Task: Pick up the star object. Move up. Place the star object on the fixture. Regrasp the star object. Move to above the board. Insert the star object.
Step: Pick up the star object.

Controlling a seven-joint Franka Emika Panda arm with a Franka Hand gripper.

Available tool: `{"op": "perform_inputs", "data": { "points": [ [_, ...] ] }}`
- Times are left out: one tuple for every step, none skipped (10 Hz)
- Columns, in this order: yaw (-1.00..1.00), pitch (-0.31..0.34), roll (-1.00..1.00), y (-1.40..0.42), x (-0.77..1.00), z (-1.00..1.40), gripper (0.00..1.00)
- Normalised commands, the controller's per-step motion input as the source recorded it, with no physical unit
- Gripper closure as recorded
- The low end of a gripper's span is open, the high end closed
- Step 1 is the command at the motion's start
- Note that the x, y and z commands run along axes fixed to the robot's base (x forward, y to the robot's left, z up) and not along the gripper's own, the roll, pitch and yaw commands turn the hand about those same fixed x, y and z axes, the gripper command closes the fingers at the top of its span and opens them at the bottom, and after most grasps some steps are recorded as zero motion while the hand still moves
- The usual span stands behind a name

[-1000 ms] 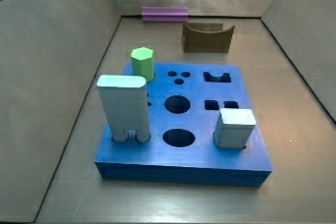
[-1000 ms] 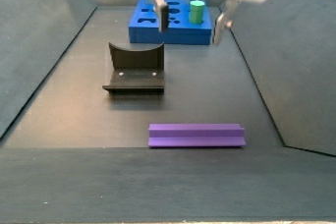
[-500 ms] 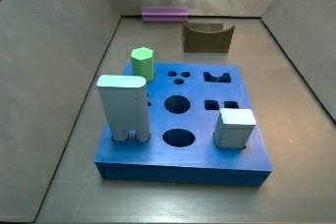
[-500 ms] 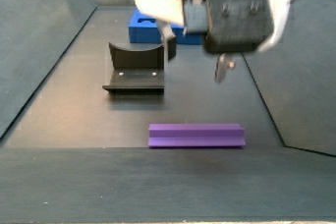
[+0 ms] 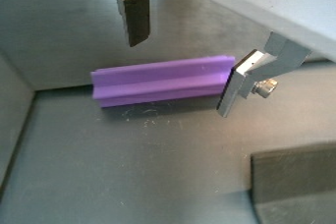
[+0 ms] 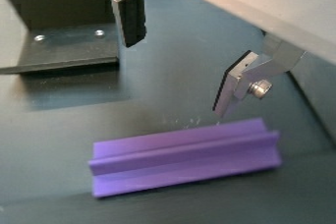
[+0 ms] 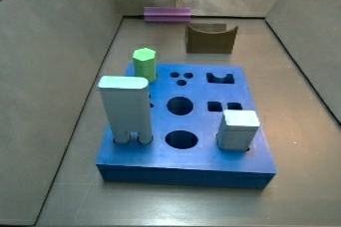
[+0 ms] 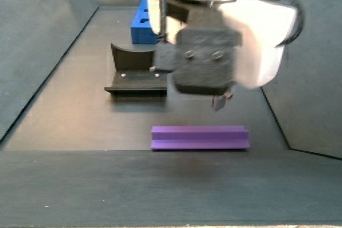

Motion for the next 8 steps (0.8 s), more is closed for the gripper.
{"op": "perform_inputs", "data": {
  "points": [
    [-0.61,-0.19,-0.28,0.17,0.15,-0.13,0.0],
    [-0.58,-0.213,-0.32,0.16,0.17,-0.11,0.0],
    [-0.64,-0.211,-0.32,0.11,0.19,-0.11,0.0],
    [-0.75,-0.16,-0.27,0.05,0.22,-0.1,0.0],
    [-0.87,-0.081,-0.19,0.0,0.18,-0.19,0.0],
    [-0.93,-0.027,-0.12,0.0,0.16,-0.2,0.0],
    [-0.93,-0.021,-0.11,0.0,0.16,-0.17,0.0],
    [-0.93,-0.024,-0.12,0.0,0.16,-0.13,0.0]
  ]
}}
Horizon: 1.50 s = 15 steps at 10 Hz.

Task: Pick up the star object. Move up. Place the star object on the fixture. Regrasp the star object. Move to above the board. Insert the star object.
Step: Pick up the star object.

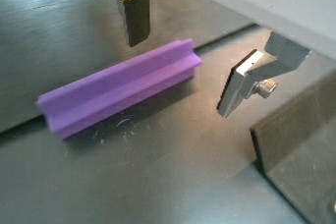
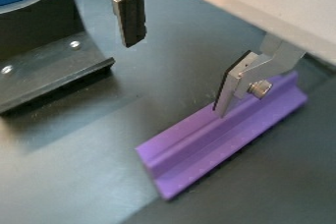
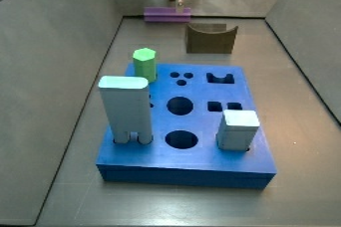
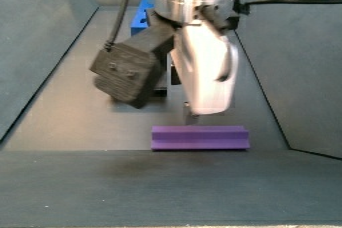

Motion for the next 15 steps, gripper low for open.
{"op": "perform_inputs", "data": {
  "points": [
    [-0.9,-0.041,-0.15,0.0,0.17,0.0,0.0],
    [-0.57,-0.036,-0.14,0.29,0.0,0.0,0.0],
    [-0.01,-0.036,-0.26,0.75,-0.15,0.0,0.0],
    [0.0,-0.02,-0.22,0.78,-0.17,0.0,0.0],
    [0.0,-0.057,-0.23,0.77,-0.16,0.0,0.0],
    [0.0,-0.136,-0.21,0.56,-0.12,-0.21,0.0],
    [-0.01,-0.224,-0.25,0.48,-0.11,-0.49,0.0],
    [-0.06,-0.227,-0.24,0.47,-0.15,-0.51,0.0],
    [-0.07,-0.214,-0.19,0.35,-0.12,-0.55,0.0],
    [-0.04,-0.18,-0.12,0.17,-0.05,-0.49,0.0],
    [0.0,-0.156,-0.09,0.0,0.0,-0.49,0.0],
    [0.0,-0.134,-0.09,0.0,0.0,-0.46,0.0],
    [-0.03,-0.133,-0.07,0.0,0.04,-0.55,0.0],
    [-0.09,-0.09,0.0,0.0,0.19,-0.81,0.0],
    [-0.08,-0.08,0.01,0.0,0.2,-0.92,0.0]
  ]
}}
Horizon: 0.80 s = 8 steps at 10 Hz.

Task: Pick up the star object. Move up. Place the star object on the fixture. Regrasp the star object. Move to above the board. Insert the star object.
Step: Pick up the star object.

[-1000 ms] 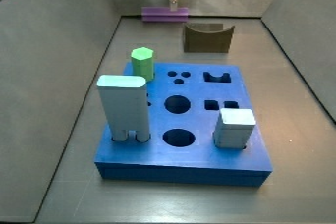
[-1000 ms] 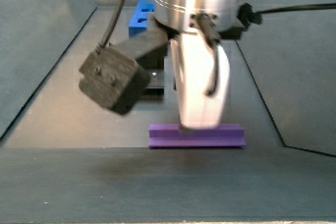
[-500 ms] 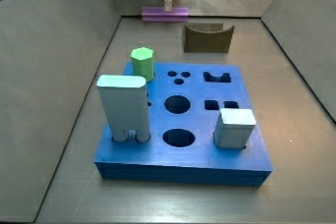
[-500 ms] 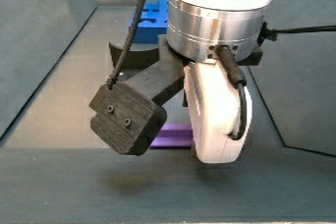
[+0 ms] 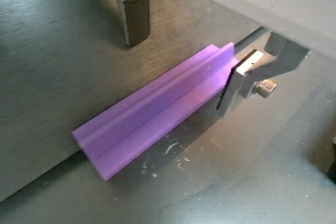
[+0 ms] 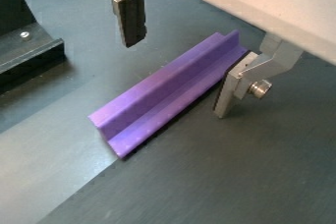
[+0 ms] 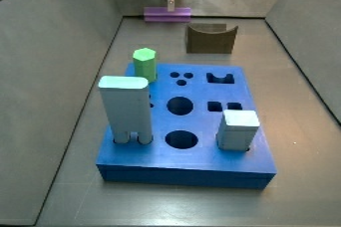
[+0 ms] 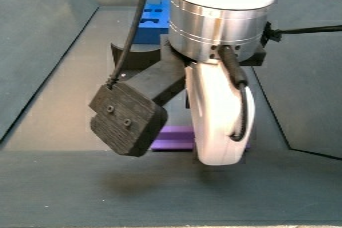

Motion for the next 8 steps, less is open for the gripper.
{"op": "perform_inputs", "data": {
  "points": [
    [-0.07,-0.103,0.0,0.0,0.16,-0.9,0.0],
    [-0.06,-0.091,0.0,0.0,0.14,-0.81,0.0],
    [-0.06,-0.099,0.0,0.0,0.1,-0.81,0.0],
    [-0.02,-0.157,-0.01,-0.02,0.0,-0.82,0.0],
    [0.0,-0.149,0.0,-0.17,0.0,-0.78,0.0],
    [0.0,-0.129,-0.01,-0.11,0.0,-0.75,0.0],
    [0.0,-0.13,0.0,-0.11,0.0,-0.75,0.0],
    [0.0,-0.116,0.0,-0.03,0.0,-0.73,0.0]
  ]
}}
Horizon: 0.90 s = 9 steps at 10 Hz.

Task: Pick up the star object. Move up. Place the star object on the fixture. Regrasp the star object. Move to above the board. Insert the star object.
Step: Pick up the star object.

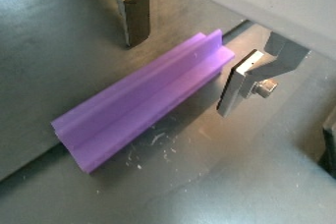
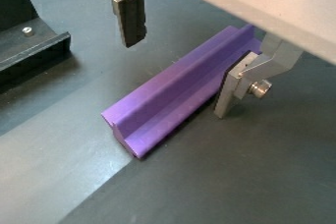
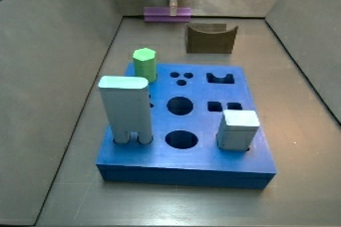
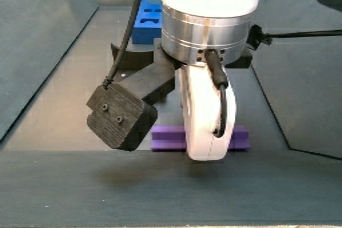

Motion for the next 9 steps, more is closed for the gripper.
{"op": "perform_inputs", "data": {
  "points": [
    [0.0,-0.13,0.0,-0.22,0.0,-0.71,0.0],
    [0.0,-0.107,0.0,-0.3,0.0,-0.63,0.0],
    [0.0,-0.091,0.0,-0.34,0.0,-0.63,0.0],
    [0.0,-0.066,0.0,-0.13,0.0,-0.66,0.0],
    [0.0,-0.046,0.01,0.0,0.0,-0.63,0.0],
    [0.0,-0.036,0.01,0.0,-0.02,-0.54,0.0],
    [0.0,-0.033,0.0,-0.01,-0.03,-0.36,0.0],
    [-0.01,-0.007,0.0,-0.19,-0.01,-0.31,0.0],
    [-0.04,0.0,0.09,-0.38,0.0,-0.28,0.0]
  ]
}}
